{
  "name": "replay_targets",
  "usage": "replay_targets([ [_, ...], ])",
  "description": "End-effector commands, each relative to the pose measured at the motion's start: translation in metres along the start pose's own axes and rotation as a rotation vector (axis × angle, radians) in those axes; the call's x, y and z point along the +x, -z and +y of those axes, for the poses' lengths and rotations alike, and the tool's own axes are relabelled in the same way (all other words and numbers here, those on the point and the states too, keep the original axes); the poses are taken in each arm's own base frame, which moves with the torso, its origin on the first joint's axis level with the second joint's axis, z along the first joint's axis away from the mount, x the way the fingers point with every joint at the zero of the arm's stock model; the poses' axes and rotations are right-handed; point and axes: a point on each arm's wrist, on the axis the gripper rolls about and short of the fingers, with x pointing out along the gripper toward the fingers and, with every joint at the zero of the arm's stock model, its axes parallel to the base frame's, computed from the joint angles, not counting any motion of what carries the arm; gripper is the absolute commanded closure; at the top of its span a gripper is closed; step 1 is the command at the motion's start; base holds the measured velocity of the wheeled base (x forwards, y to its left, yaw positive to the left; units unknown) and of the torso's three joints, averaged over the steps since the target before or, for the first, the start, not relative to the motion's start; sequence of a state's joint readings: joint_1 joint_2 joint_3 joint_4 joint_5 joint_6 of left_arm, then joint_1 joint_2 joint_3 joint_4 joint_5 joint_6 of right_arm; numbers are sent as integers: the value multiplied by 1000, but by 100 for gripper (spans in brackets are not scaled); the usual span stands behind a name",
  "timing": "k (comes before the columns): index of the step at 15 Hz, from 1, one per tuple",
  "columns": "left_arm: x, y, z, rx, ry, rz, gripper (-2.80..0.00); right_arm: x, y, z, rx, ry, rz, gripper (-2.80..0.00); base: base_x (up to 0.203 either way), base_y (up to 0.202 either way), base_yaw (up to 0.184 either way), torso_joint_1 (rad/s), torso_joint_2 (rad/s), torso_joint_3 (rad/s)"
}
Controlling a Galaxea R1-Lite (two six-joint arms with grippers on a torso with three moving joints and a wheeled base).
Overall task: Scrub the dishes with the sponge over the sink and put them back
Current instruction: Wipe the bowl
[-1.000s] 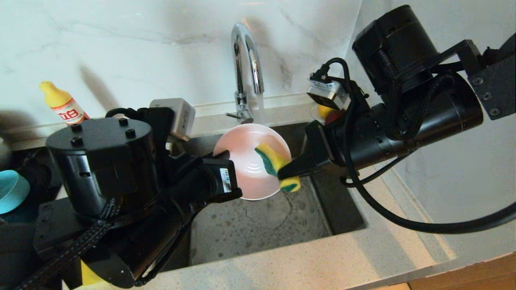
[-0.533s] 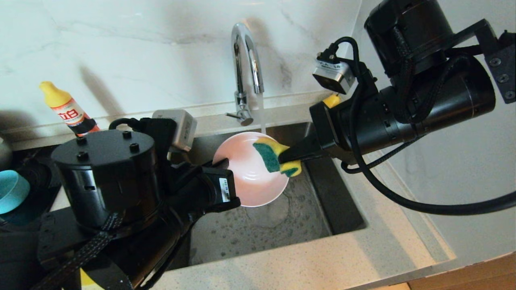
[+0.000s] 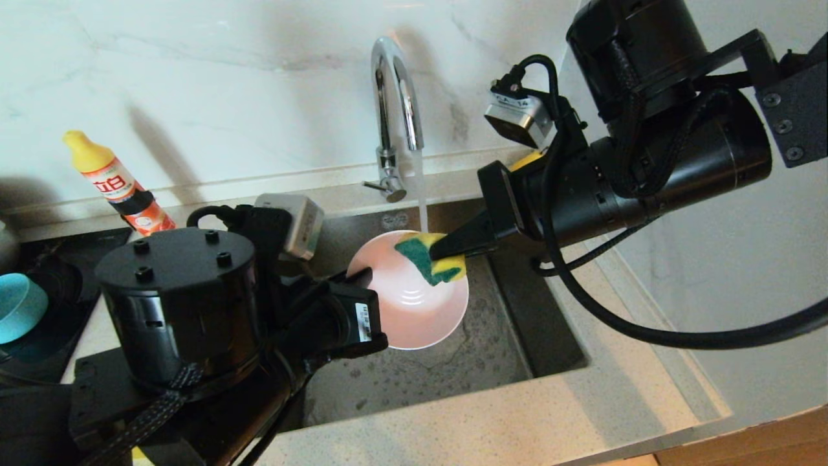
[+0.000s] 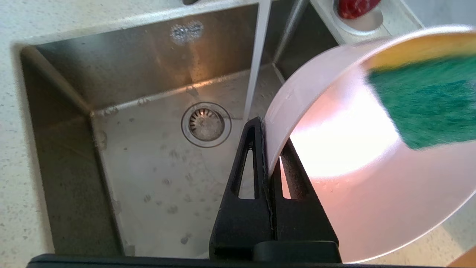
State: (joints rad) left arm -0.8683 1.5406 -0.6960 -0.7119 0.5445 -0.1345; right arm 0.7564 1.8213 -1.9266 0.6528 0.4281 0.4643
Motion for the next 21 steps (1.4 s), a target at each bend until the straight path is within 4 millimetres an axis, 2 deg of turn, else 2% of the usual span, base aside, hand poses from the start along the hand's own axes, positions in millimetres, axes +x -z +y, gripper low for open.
replay_targets([
  [1, 1, 2, -1, 1, -2, 3, 0, 10, 5, 3, 0, -11, 34, 0, 0, 0, 0, 0, 0, 0],
  [3, 2, 2, -1, 2, 1, 3, 0, 16, 8, 6, -4, -18, 54, 0, 0, 0, 0, 0, 0, 0],
  [6, 0, 1, 0, -6, 2, 0, 0, 15, 9, 6, 4, -15, 56, 0, 0, 0, 0, 0, 0, 0],
  [9, -3, -5, 1, -18, 2, -18, 0, -2, 11, 3, 18, 4, 44, 0, 0, 0, 0, 0, 0, 0],
  [14, -2, -9, 3, -33, -3, -34, 0, -23, 25, -9, 52, 47, 50, 0, 0, 0, 0, 0, 0, 0],
  [17, 5, -8, 8, -33, -17, -24, 0, -47, 23, -3, 37, 38, -9, 0, 0, 0, 0, 0, 0, 0],
  [21, 38, 10, 25, -54, -108, 48, 0, -76, 23, 7, 12, 19, -79, 0, 0, 0, 0, 0, 0, 0],
])
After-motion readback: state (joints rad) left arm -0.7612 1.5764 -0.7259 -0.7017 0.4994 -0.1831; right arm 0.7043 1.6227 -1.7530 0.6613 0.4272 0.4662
